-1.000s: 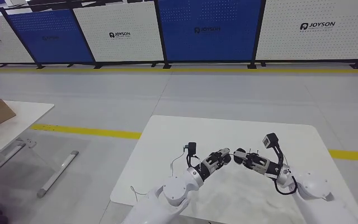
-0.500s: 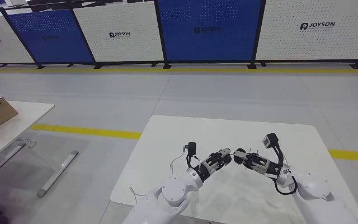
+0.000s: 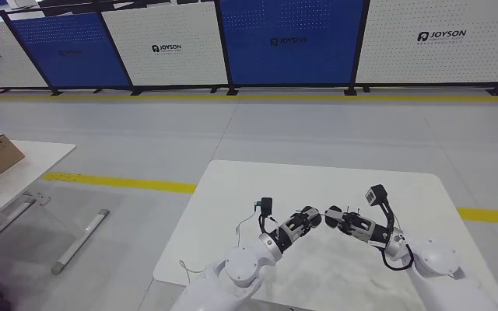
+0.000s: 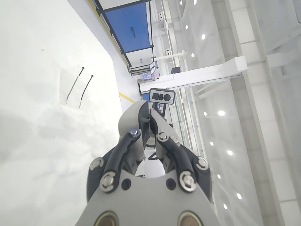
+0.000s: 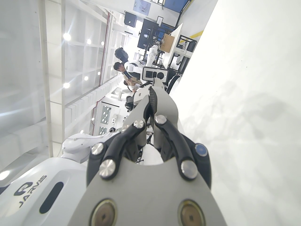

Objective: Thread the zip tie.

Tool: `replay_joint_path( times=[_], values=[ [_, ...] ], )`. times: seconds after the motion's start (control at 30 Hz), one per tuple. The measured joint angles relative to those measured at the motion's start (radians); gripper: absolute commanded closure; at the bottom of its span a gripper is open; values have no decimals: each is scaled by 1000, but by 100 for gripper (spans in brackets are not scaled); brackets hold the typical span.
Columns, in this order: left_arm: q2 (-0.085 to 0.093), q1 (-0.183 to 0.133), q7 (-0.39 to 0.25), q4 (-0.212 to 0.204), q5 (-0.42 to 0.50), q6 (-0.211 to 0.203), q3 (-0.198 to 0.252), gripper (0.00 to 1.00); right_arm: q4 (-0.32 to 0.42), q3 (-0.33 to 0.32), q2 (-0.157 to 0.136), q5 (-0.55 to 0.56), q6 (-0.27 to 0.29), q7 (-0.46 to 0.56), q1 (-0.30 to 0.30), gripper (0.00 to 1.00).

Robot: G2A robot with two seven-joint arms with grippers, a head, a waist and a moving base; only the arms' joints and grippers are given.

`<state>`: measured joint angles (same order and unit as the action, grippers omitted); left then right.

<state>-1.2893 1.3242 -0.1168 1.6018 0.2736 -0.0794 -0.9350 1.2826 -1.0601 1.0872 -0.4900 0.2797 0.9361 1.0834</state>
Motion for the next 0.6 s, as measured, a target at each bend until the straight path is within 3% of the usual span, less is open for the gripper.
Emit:
replay_joint_path(
  times=[0.03, 0.07, 0.13, 0.17, 0.23, 0.33, 0.47, 0.53, 0.6],
  values=[
    [0, 1, 1, 1, -3, 1, 0, 80, 0, 0, 0, 0, 0, 0, 0, 100],
    [0, 2, 1, 3, -5, 3, -1, 17, 0, 0, 0, 0, 0, 0, 0, 100],
    [0, 4, 3, 7, -9, 3, -2, 15, 0, 0, 0, 0, 0, 0, 0, 100],
    [0, 6, 2, 10, -13, 3, -3, 8, 0, 0, 0, 0, 0, 0, 0, 100],
    [0, 10, 2, 14, -15, -1, -5, 15, 0, 0, 0, 0, 0, 0, 0, 100],
    [0, 13, 1, 18, -16, -2, -8, 51, 0, 0, 0, 0, 0, 0, 0, 100],
    [0, 15, -1, 18, -20, -4, -11, 71, 0, 0, 0, 0, 0, 0, 0, 100],
    [0, 16, -2, 17, -21, -5, -12, 100, 0, 0, 0, 0, 0, 0, 0, 100],
    [0, 17, -4, 17, -20, -6, -13, 100, 0, 0, 0, 0, 0, 0, 0, 100]
  ],
)
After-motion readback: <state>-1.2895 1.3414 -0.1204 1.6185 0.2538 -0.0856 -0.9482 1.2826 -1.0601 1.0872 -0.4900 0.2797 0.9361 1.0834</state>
